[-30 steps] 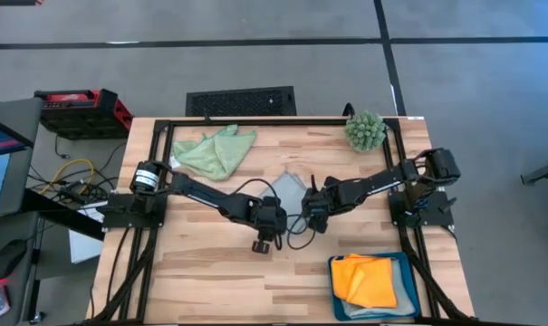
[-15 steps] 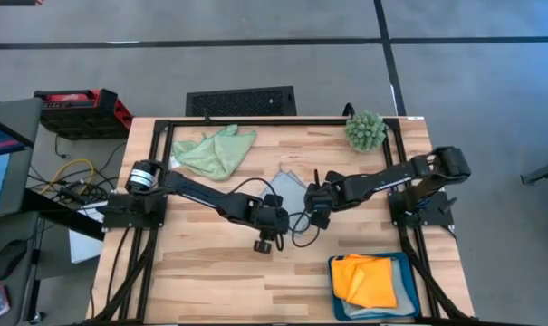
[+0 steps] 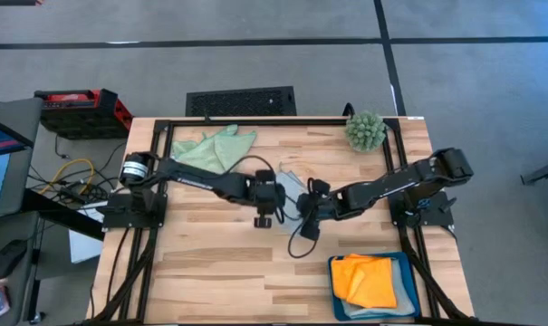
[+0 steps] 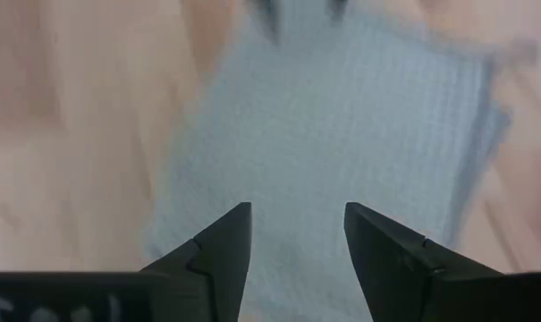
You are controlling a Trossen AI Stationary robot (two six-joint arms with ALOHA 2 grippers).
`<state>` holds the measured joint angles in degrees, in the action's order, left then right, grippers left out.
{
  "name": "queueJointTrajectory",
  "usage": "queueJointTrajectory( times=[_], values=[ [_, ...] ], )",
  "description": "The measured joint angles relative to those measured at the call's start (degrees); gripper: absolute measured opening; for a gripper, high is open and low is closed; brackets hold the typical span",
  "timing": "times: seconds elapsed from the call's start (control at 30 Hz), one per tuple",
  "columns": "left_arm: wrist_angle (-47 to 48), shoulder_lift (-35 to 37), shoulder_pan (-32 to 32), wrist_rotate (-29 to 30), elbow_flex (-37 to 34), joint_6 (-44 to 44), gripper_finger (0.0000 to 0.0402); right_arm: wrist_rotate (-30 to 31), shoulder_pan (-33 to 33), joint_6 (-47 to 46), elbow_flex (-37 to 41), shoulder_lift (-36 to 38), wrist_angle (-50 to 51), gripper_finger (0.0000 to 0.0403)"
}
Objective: Fold microfiber towels
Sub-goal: Put the folded gray towel into the blue bin
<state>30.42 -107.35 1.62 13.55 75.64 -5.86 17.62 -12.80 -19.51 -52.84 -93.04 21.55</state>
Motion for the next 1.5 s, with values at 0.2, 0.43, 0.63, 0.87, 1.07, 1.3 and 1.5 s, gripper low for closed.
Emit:
queueJointTrajectory(
  times=[0.2, 0.43, 0.63, 0.87, 1.07, 1.3, 1.5],
  values=[
    [-0.1, 0.0, -3.6, -1.8, -2.4, 0.0, 0.0124, -4.5, -1.0, -0.4, -0.2, -5.6, -4.6, 0.0205],
    [-0.5, -1.0, -4.5, -2.4, -4.0, 0.0, 0.0124, -5.9, -1.0, -0.4, -0.4, -9.6, -6.0, 0.0205],
    [0.7, -4.0, -4.4, -2.8, -4.0, -1.5, 0.0124, -6.1, -0.9, -0.6, -0.3, -9.7, -5.6, 0.0205],
    [2.0, -5.6, -3.4, -2.5, -3.7, 0.2, 0.0124, -6.2, -0.7, -0.6, -0.4, -9.5, -2.9, 0.0205],
    [2.2, -5.8, -0.6, -3.4, -3.7, 3.0, 0.0124, -6.7, 1.1, -0.6, -0.5, -9.4, 0.2, 0.0205],
    [2.1, -5.9, 3.0, -3.9, -3.8, 7.9, 0.0124, -6.3, 3.0, -0.5, -0.4, -8.1, 5.7, 0.0205],
    [0.2, -6.0, 5.3, -4.3, -3.8, 9.6, 0.0124, -5.7, 4.1, 0.1, 0.0, -4.0, 11.6, 0.0205]
  ],
)
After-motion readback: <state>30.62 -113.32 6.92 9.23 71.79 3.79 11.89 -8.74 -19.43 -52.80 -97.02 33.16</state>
